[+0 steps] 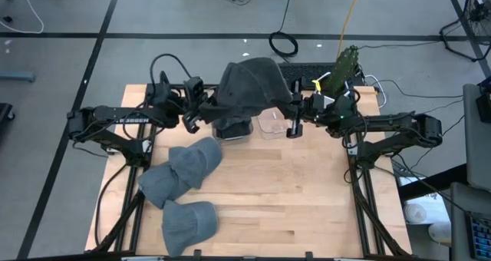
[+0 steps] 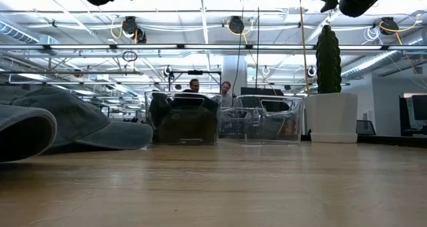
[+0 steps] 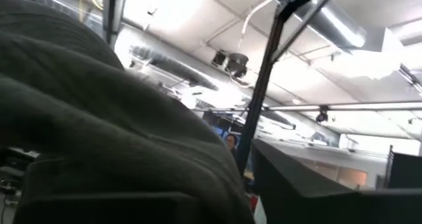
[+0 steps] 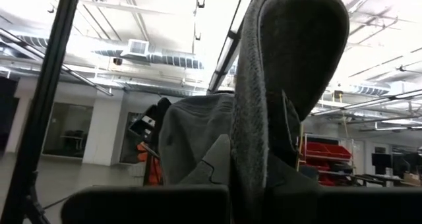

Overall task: Pick & Place hat
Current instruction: Put the black cap into the left transparent bin

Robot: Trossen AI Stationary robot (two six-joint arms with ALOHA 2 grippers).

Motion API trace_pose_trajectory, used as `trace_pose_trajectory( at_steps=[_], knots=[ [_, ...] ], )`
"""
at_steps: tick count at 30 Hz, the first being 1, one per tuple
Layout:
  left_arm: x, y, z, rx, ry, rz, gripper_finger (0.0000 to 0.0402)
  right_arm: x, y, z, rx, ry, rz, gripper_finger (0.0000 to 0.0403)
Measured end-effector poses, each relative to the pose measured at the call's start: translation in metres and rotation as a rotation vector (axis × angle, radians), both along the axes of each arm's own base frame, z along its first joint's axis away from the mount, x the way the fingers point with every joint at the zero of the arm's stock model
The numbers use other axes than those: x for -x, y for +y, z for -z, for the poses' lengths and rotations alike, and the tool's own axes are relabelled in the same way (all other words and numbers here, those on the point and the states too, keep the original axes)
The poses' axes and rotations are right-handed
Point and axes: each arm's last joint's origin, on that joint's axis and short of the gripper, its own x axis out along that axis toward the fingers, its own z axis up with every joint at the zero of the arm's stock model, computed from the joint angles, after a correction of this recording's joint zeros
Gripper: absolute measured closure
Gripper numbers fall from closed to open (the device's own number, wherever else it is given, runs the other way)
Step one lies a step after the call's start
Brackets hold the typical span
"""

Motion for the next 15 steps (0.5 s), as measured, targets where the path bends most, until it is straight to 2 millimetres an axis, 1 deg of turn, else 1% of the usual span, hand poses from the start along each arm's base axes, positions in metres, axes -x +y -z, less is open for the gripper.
trace_pose_trajectory(
  at_steps=[5,8,11,13,15],
  knots=[
    [-0.004,0.003,0.005,0.047,0.063,-0.070,0.0342,0.000,-0.001,0.001,-0.005,0.007,0.011,0.0403],
    [-0.007,0.005,0.010,0.033,0.101,-0.141,0.0357,0.000,-0.001,0.001,-0.007,0.009,0.015,0.0403],
    [-0.007,0.006,0.010,0.010,0.087,-0.167,0.0387,-0.001,-0.001,0.002,-0.013,0.016,0.013,0.0402],
    [-0.007,0.005,0.010,-0.006,0.081,-0.176,0.0389,-0.001,-0.001,0.003,-0.018,0.024,0.011,0.0394],
    [-0.007,0.005,0.010,-0.007,0.081,-0.177,0.0390,-0.002,-0.001,0.004,-0.005,0.041,0.020,0.0376]
  ],
)
